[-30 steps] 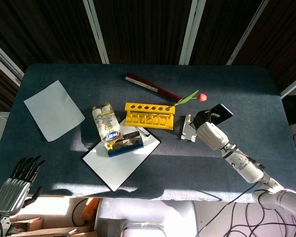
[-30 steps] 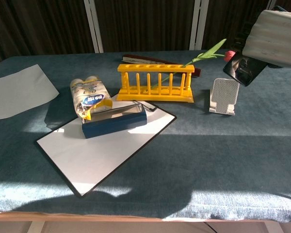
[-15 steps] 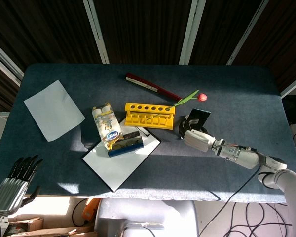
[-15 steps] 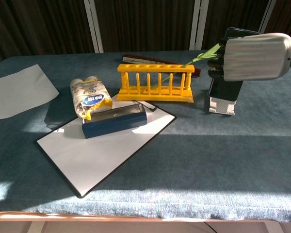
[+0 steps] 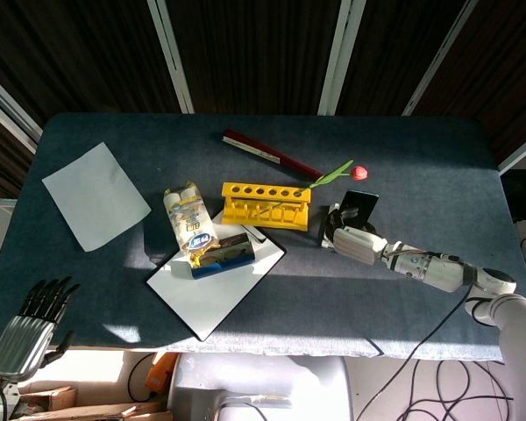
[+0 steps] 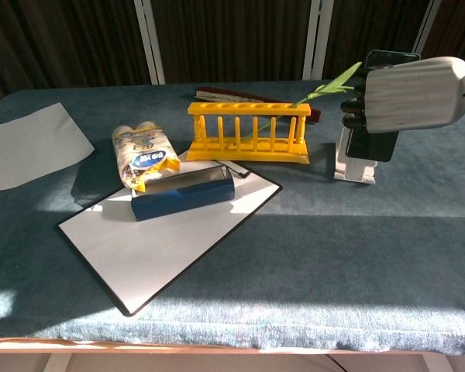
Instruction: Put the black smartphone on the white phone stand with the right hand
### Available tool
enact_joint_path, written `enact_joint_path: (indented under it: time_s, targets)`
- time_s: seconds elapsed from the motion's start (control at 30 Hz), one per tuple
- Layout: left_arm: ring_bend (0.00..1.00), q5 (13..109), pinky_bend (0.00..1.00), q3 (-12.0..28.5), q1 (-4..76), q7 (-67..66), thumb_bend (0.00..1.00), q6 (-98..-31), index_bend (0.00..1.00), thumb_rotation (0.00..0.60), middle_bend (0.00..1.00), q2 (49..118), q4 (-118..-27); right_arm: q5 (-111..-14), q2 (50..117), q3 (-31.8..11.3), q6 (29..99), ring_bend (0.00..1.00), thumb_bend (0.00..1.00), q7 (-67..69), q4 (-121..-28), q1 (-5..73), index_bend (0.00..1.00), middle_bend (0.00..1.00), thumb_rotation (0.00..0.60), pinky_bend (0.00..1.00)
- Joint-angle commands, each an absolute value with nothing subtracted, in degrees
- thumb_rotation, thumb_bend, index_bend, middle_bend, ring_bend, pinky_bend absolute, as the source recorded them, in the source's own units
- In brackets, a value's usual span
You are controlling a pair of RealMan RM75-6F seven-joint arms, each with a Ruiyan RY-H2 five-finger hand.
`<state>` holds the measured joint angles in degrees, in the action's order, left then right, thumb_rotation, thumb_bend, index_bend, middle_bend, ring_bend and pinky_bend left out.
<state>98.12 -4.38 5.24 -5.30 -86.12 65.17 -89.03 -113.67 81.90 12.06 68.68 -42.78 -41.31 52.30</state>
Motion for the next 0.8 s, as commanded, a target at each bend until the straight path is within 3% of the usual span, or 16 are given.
enact_joint_path:
  time_s: [0.03,0.8]
  targets:
    - [0.0,98.0,0.0,-4.4,5.4,-5.6,0.37,-85.8,0.0,0.6,0.0,65.3,-89.1,-113.8,82.2,12.0,68.0,0.69,0.39,-42.9,-40.9,52.3,1.0,0.74,0.6,0.73]
    - [0.0,98.9,0.0,-4.7,5.2,-4.4,0.37,-86.9,0.0,0.6,0.0,64.7,-89.0,-111.9,85.9,9.6,64.2,0.69,0.39,-46.2,-40.3,51.1,1.0,0.74,0.6,0.71]
